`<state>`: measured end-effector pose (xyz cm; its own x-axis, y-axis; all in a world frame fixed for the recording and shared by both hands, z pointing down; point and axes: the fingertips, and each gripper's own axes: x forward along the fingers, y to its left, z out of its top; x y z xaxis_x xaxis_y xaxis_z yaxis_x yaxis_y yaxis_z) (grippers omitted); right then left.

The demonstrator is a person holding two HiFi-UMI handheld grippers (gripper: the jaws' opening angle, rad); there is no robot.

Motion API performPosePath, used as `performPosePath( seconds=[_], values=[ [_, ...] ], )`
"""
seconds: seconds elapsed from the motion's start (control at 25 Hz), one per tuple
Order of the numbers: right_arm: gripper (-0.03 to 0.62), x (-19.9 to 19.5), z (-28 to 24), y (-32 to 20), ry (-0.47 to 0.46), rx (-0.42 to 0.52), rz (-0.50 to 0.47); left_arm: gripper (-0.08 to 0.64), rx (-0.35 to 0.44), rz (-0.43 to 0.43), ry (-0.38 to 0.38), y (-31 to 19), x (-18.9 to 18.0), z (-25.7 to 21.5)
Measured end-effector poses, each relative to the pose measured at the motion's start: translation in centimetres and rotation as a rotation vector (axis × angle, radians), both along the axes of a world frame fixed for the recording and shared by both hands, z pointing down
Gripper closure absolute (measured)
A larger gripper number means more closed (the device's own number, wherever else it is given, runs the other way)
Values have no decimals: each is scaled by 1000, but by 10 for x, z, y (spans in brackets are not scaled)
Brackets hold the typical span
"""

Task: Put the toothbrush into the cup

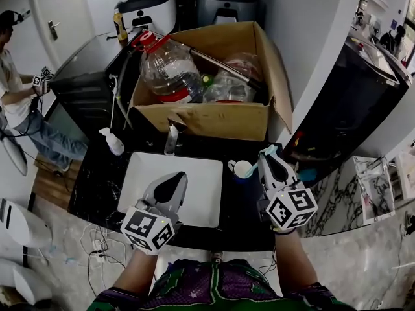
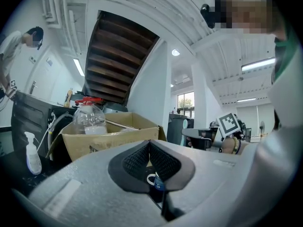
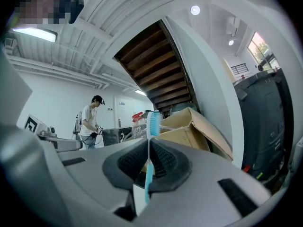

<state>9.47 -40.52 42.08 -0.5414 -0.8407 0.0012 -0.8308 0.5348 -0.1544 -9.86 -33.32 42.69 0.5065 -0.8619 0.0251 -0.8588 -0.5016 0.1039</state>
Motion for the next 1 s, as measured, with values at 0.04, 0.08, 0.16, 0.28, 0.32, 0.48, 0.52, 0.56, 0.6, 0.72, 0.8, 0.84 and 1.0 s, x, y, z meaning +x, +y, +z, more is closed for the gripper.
performPosePath(
  seconds=[0.04,0.08,0.16,0.28,0.32,0.48,0.52,0.56,0.6,0.72,0.8,0.84,1.0],
  values=[
    [577,0,4,-4,-1,-6,-4,545,-3,-3,0,-2,2,2],
    [577,0,9,-8,0,-12,-7,545,-6,-7,0,-5,3,4],
    [576,1,16,-15,6,-22,-10,545,-12,-15,-1,-10,6,7],
    [577,2,27,-25,11,-33,-17,545,-22,-30,-1,-15,10,12],
    [576,3,31,-28,10,-37,-20,545,-27,-34,-1,-17,11,14],
    [577,4,49,-41,6,-55,-25,545,-45,-43,-7,-22,18,25],
    [577,4,53,-43,5,-59,-25,545,-48,-45,-10,-23,19,27],
    [577,4,58,-45,4,-63,-27,545,-50,-49,-13,-24,20,28],
    [577,5,62,-47,1,-67,-29,545,-52,-53,-14,-24,20,30],
    [577,4,77,-52,-12,-84,-40,545,-60,-67,-14,-26,21,34],
    [577,3,86,-55,-18,-98,-43,545,-66,-71,-11,-26,22,35],
    [577,3,90,-56,-19,-103,-44,545,-67,-72,-11,-27,23,35],
    [577,1,104,-59,-18,-100,-54,545,-68,-81,-17,-27,25,37]
  ],
)
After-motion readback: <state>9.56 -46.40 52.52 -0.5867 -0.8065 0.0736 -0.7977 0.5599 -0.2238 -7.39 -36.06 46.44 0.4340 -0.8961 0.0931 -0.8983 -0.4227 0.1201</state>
